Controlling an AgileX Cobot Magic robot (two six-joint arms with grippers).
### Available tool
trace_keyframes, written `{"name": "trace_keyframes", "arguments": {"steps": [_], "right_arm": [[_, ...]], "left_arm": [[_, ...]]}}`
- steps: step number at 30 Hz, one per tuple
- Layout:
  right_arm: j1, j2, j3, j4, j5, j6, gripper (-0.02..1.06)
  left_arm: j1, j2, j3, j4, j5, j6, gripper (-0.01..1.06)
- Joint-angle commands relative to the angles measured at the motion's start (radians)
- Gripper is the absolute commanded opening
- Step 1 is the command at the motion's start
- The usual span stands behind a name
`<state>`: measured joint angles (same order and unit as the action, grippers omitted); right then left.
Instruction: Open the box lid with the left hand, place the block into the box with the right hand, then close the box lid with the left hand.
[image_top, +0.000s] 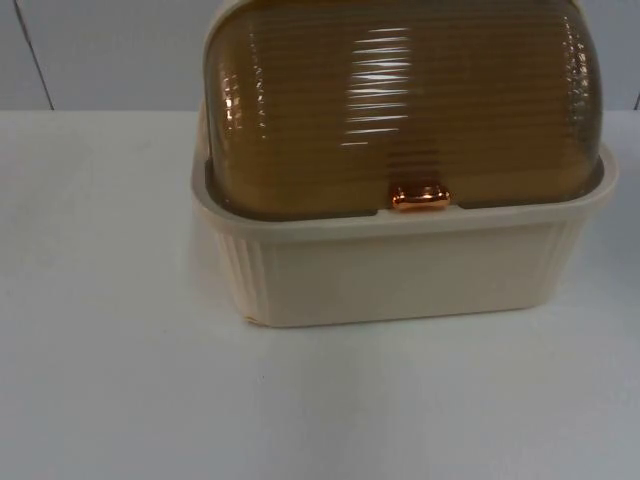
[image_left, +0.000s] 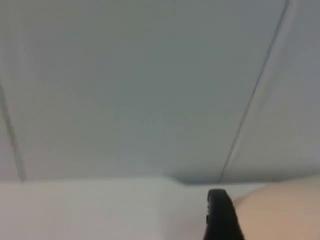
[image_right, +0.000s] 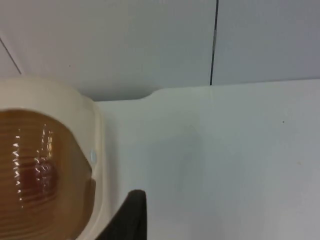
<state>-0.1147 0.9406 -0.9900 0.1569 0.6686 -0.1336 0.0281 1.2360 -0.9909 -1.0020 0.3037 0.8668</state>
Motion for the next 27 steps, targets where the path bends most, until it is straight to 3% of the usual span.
{"name": "trace_keyframes", "arguments": {"steps": [1,2,4,6,9,12,19,22,27], "right_arm": [[-0.001,-0.004,0.014,0.002,-0.007,-0.004,1.04],[-0.001,-0.014,0.025,0.002,-0.02,0.004,1.04],[-0.001,-0.032,0.044,0.009,-0.048,0.025,1.04],[0.008,-0.043,0.053,0.011,-0.053,0.025,1.04],[0.057,-0.101,0.07,-0.048,-0.049,0.025,1.04],[0.089,-0.178,0.074,-0.049,-0.043,0.025,1.04],[0.104,-0.535,0.054,-0.096,-0.024,-0.065,1.04],[0.1,-0.653,-0.032,-0.211,0.055,-0.058,1.04],[0.1,-0.691,-0.185,-0.204,0.116,-0.067,1.04]], "left_arm": [[0.031,-0.039,0.03,0.218,0.032,-0.18,0.49],[0.048,-0.075,0.064,0.373,0.024,-0.277,0.49],[0.055,-0.206,0.155,0.549,-0.051,-0.509,0.49],[0.055,-0.283,0.187,0.609,-0.069,-0.527,0.49],[0.055,-0.481,0.252,0.655,-0.017,-0.527,0.49],[0.055,-0.589,0.252,0.655,0.02,-0.527,0.49],[0.055,-0.883,0.217,0.672,0.054,-0.527,0.49],[0.053,-0.938,0.135,0.698,0.147,-0.527,0.49],[0.053,-0.937,-0.035,0.68,0.19,-0.527,0.49]]}}
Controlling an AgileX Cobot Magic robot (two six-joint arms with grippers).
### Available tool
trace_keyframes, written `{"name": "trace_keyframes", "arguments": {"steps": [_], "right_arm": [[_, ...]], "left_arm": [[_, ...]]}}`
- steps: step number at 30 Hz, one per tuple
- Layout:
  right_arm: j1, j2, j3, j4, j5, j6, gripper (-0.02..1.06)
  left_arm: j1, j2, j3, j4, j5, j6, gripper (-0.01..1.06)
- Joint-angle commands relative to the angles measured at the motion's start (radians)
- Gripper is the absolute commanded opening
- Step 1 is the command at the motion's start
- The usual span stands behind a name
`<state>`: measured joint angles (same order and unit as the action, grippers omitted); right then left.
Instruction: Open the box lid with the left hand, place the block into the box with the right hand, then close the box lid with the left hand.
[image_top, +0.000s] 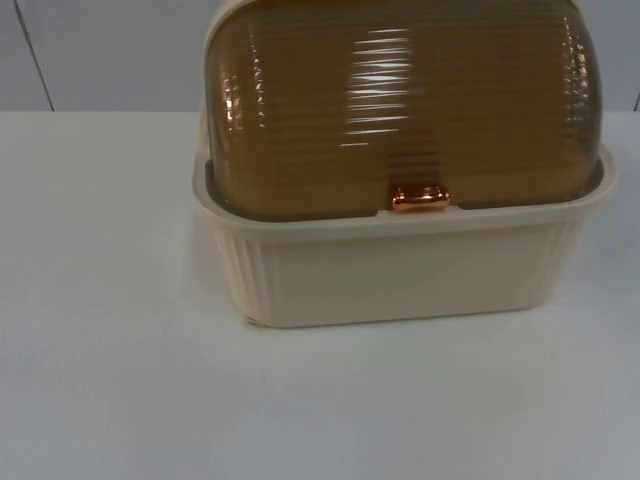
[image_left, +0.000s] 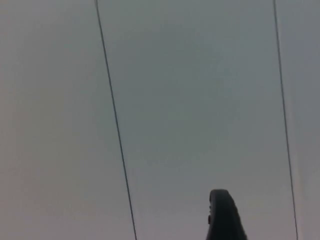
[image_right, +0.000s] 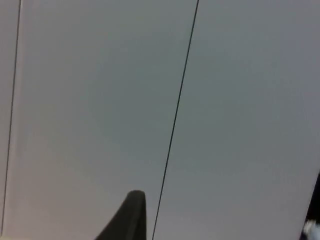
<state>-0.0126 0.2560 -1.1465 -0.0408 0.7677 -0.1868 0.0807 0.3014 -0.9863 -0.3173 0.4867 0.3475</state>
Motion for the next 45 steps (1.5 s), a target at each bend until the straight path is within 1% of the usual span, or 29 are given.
{"name": "trace_keyframes", "arguments": {"steps": [1,3,4,5,7,8,9,10,11,15,16,17,20,22,23,24,26,29,33,36,37,39,41,42,43,44,45], "right_arm": [[-0.003,-0.011,-0.071,-0.006,0.017,-0.014,1.04],[-0.003,-0.016,-0.141,-0.004,0.028,-0.015,1.04],[-0.003,-0.016,-0.141,-0.004,0.028,-0.015,1.04],[-0.003,-0.02,-0.171,-0.004,0.038,-0.021,1.04],[-0.003,-0.042,-0.19,-0.001,0.047,-0.039,1.04],[-0.003,-0.053,-0.185,-0.001,0.055,-0.039,1.04],[-0.003,-0.07,-0.171,0.001,0.068,-0.039,1.04],[-0.003,-0.07,-0.171,0.001,0.068,-0.039,1.04],[-0.003,-0.088,-0.15,0.003,0.083,-0.042,1.04],[0.014,-0.182,-0.028,0.073,0.134,-0.057,1.04],[0.014,-0.182,-0.028,0.073,0.134,-0.057,1.04],[0.016,-0.206,-0.004,0.097,0.152,-0.057,1.04],[0.036,-0.256,0.047,0.123,0.203,-0.036,1.04],[0.036,-0.256,0.06,0.133,0.238,-0.035,1.04],[0.036,-0.256,0.06,0.133,0.238,-0.035,1.04],[0.041,-0.256,0.062,0.152,0.253,-0.045,1.04],[0.072,-0.256,0.062,0.167,0.258,-0.05,1.04],[0.079,-0.256,0.061,0.16,0.273,-0.048,1.04],[0.079,-0.256,0.082,0.157,0.266,-0.046,1.04],[0.079,-0.256,0.133,0.159,0.282,-0.046,1.04],[0.079,-0.256,0.133,0.159,0.282,-0.046,1.04],[0.079,-0.256,0.155,0.164,0.281,-0.037,1.04],[0.079,-0.256,0.174,0.155,0.285,-0.018,1.04],[0.08,-0.256,0.198,0.137,0.306,0.015,1.04],[0.08,-0.256,0.221,0.128,0.323,0.033,1.04],[0.08,-0.256,0.221,0.128,0.323,0.033,1.04],[0.08,-0.256,0.247,0.118,0.345,0.057,1.04]], "left_arm": [[0.0,-0.003,-0.09,0.003,0.016,-0.008,0.49],[0.0,-0.003,-0.175,0.055,0.044,-0.008,0.49],[0.0,-0.003,-0.175,0.055,0.044,-0.008,0.49],[0.0,-0.009,-0.198,0.067,0.056,-0.01,0.49],[0.0,-0.038,-0.209,0.074,0.067,-0.038,0.49],[0.0,-0.058,-0.204,0.087,0.094,-0.038,0.49],[0.0,-0.077,-0.193,0.099,0.125,-0.038,0.49],[0.0,-0.077,-0.193,0.099,0.125,-0.038,0.49],[0.0,-0.105,-0.177,0.114,0.147,-0.038,0.49],[0.002,-0.235,-0.093,0.132,0.223,-0.038,0.49],[0.002,-0.235,-0.093,0.132,0.223,-0.038,0.49],[0.002,-0.267,-0.082,0.13,0.249,-0.04,0.49],[-0.013,-0.301,-0.066,0.124,0.305,-0.064,0.49],[-0.015,-0.301,-0.066,0.129,0.31,-0.065,0.49],[-0.015,-0.301,-0.066,0.129,0.31,-0.065,0.49],[-0.021,-0.301,-0.066,0.127,0.313,-0.065,0.49],[-0.047,-0.301,-0.066,0.104,0.328,-0.065,0.49],[-0.081,-0.301,-0.066,0.118,0.352,-0.065,0.49],[-0.081,-0.301,-0.049,0.152,0.359,-0.065,0.49],[-0.089,-0.301,-0.004,0.144,0.399,-0.065,0.49],[-0.089,-0.301,-0.004,0.144,0.399,-0.065,0.49],[-0.091,-0.301,0.023,0.134,0.434,-0.08,0.49],[-0.091,-0.301,0.047,0.159,0.477,-0.142,0.49],[-0.091,-0.301,0.069,0.191,0.508,-0.192,0.49],[-0.091,-0.301,0.106,0.233,0.578,-0.243,0.49],[-0.091,-0.301,0.106,0.233,0.578,-0.243,0.49],[-0.091,-0.301,0.138,0.243,0.621,-0.258,0.49]]}}
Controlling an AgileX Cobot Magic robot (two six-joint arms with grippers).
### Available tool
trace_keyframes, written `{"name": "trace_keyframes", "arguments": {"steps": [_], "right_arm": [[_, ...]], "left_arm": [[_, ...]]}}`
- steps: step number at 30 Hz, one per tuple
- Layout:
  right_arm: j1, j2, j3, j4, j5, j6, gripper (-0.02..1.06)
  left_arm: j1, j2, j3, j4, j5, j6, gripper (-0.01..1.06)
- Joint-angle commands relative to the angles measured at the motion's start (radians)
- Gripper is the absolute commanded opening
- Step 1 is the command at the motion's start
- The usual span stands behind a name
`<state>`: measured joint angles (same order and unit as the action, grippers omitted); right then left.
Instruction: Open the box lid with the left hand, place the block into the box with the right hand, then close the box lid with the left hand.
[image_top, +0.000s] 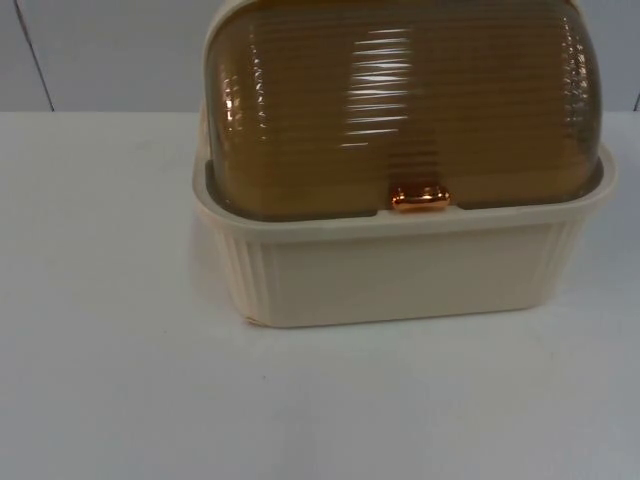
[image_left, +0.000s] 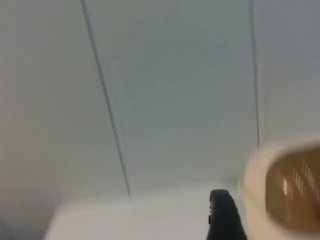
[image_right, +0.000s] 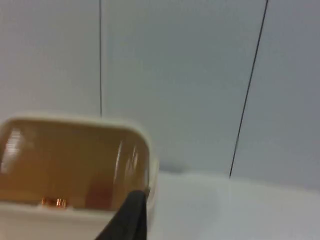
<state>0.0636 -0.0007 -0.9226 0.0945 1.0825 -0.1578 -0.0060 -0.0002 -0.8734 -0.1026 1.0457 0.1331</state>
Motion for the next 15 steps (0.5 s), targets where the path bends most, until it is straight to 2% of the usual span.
{"name": "trace_keyframes", "arguments": {"steps": [1,8,15], "right_arm": [[0.003,0.001,0.047,-0.019,0.046,0.046,1.04],[0.003,0.001,0.24,-0.021,0.051,0.064,1.04],[0.003,0.001,0.381,-0.021,0.043,0.064,1.04]], "left_arm": [[-0.005,0.0,0.058,0.03,0.088,-0.044,0.49],[-0.005,0.0,0.213,0.051,0.093,-0.044,0.49],[-0.005,0.0,0.272,0.111,0.083,-0.044,0.49]]}}
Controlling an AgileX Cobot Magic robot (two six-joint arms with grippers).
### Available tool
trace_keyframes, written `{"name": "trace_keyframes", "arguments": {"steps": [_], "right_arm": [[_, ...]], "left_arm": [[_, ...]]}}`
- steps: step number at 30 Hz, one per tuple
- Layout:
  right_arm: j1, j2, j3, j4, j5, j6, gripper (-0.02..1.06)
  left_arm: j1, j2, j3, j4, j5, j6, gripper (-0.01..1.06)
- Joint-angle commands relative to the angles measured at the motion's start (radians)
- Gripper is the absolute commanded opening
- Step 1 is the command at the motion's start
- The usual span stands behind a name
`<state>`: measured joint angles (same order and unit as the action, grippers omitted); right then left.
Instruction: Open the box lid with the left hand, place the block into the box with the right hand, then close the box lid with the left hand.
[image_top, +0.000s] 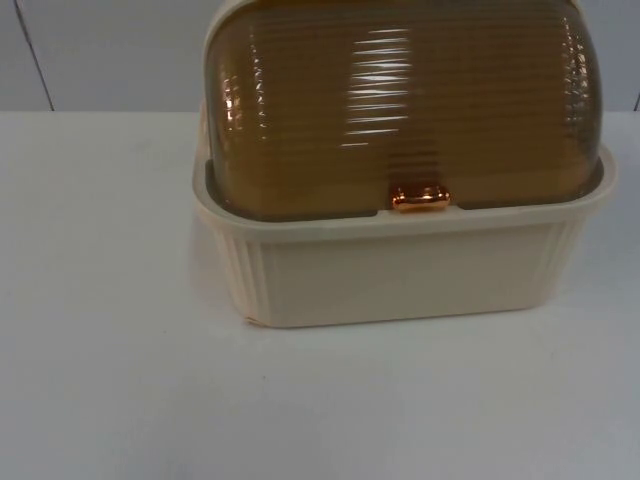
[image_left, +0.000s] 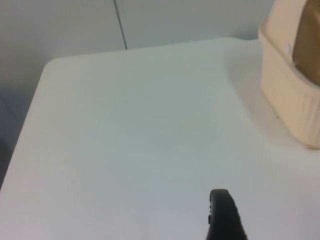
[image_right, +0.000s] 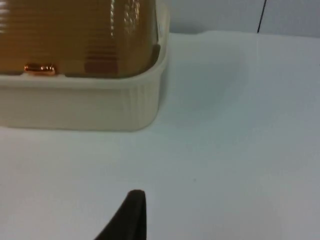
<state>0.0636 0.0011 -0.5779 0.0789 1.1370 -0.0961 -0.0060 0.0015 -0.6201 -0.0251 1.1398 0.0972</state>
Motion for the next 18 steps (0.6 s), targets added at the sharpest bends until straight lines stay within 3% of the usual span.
{"name": "trace_keyframes", "arguments": {"steps": [1,14,18], "right_arm": [[0.003,-0.001,0.049,-0.005,-0.036,0.002,1.04],[0.003,-0.001,0.061,-0.013,-0.057,0.004,1.04],[0.003,-0.001,0.061,-0.013,-0.057,0.004,1.04]], "left_arm": [[-0.005,-0.002,0.028,0.038,-0.015,-0.008,0.49],[-0.007,-0.002,0.04,0.009,-0.037,-0.008,0.49],[-0.007,-0.002,0.098,0.003,-0.067,-0.018,0.49]]}}
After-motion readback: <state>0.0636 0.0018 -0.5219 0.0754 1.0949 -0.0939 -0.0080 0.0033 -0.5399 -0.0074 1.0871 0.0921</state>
